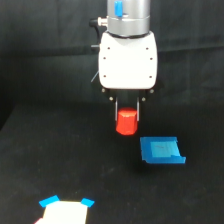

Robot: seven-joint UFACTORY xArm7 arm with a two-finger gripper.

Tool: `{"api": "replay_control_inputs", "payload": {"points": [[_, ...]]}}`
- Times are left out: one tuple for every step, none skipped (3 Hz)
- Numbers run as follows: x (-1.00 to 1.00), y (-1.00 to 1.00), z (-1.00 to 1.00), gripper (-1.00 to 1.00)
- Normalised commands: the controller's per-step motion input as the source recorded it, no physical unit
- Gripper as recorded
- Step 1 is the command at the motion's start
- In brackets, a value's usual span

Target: Pick up the red object from the table

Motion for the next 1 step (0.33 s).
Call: {"api": "replay_control_inputs", "payload": {"points": [[-0.08, -0.02, -0.50, -1.00]]}}
